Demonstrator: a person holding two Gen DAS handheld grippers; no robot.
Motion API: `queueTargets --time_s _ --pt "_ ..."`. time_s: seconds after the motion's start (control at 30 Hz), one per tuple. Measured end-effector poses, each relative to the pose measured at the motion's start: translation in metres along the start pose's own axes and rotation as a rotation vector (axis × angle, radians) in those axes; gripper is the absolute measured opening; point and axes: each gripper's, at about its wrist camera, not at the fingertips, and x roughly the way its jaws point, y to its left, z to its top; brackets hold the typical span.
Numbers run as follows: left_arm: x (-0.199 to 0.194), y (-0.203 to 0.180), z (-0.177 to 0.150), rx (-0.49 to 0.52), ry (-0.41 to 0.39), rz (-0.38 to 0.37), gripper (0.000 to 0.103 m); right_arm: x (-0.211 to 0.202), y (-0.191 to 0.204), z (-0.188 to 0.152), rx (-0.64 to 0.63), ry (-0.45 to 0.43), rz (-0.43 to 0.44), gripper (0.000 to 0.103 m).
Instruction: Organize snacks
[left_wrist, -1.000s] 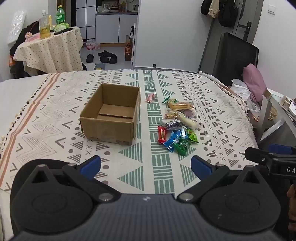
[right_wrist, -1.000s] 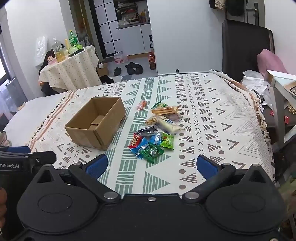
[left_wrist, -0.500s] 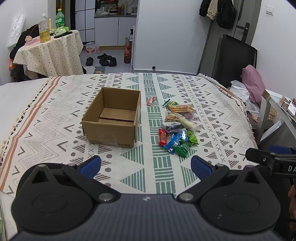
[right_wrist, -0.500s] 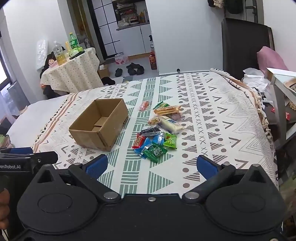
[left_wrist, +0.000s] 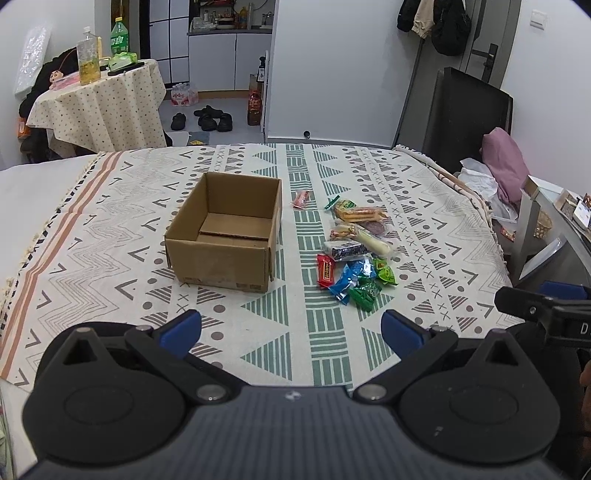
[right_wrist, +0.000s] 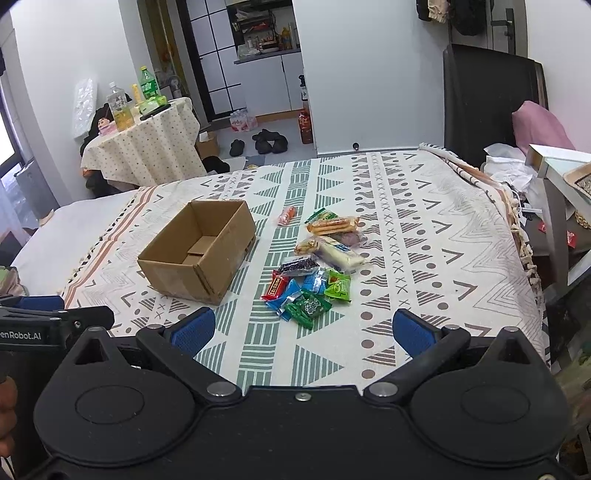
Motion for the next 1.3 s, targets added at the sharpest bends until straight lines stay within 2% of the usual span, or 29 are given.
queueTargets --time_s 1.3 --pt "0.0013 0.0089 0.0046 -0.023 0.005 -0.005 0.103 0.0031 0.0033 -0.0020 -0.001 0.008 0.005 0.103"
